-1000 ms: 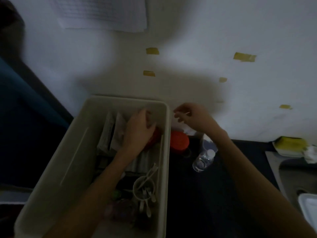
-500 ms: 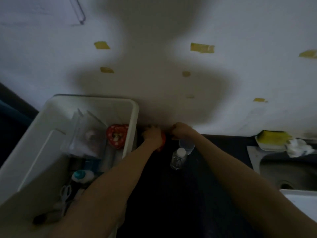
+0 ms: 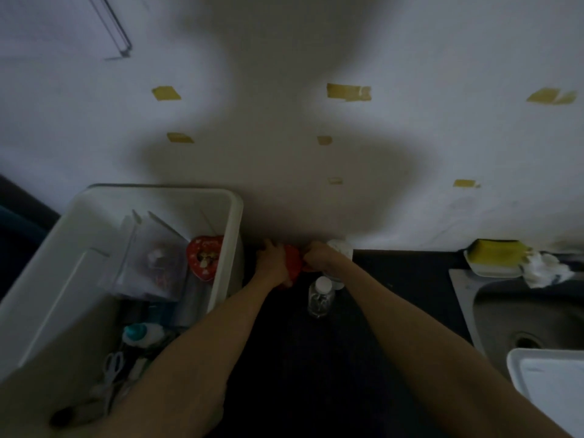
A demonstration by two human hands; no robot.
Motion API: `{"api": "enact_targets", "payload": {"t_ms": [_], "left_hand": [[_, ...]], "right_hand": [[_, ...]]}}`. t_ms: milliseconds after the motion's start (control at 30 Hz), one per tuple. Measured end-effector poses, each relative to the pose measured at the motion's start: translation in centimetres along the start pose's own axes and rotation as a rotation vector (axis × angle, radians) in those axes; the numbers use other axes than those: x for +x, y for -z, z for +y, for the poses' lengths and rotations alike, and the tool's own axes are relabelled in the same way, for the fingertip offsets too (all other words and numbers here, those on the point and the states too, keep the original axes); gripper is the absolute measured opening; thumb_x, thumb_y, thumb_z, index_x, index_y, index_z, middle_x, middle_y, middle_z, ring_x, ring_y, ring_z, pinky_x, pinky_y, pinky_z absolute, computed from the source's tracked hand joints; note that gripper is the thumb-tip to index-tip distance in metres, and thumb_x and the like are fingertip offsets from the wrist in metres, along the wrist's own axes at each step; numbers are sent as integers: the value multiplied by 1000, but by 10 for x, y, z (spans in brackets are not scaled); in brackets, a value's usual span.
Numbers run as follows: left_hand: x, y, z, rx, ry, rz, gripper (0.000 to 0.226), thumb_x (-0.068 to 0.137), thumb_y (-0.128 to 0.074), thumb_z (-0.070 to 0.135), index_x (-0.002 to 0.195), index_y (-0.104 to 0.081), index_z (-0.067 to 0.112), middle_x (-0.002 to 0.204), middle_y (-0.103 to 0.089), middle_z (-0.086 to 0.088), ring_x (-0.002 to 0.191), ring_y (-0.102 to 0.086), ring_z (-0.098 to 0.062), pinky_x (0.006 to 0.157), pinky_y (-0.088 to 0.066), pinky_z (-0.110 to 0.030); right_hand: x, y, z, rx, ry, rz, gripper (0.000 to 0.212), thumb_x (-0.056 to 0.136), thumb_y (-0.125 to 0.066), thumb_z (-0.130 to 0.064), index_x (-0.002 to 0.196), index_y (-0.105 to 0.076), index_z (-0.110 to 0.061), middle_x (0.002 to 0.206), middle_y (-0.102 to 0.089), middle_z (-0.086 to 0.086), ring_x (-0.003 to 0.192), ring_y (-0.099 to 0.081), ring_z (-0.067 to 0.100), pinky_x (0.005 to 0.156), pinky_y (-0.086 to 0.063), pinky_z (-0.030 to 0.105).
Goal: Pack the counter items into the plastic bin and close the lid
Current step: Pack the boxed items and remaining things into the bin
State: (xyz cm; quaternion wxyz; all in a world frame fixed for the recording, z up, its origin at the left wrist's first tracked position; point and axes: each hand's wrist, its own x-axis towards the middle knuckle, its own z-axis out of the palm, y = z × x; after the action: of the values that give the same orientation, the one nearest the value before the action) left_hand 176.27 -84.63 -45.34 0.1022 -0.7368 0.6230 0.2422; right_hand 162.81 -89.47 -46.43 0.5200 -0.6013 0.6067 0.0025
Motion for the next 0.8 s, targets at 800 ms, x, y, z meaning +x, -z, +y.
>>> {"api": "enact_targets", "payload": {"t_ms": [800], "left_hand": [[-135, 192, -127, -221, -305, 380, 117, 49, -92, 47, 146, -33, 17, 137, -44, -7, 123, -49, -26, 100, -45, -38]], "right_hand": [[-183, 5, -206, -158, 442, 245, 30, 93, -65, -30, 109, -69, -6, 96, -75, 9, 85, -72, 15, 87, -58, 34]]}}
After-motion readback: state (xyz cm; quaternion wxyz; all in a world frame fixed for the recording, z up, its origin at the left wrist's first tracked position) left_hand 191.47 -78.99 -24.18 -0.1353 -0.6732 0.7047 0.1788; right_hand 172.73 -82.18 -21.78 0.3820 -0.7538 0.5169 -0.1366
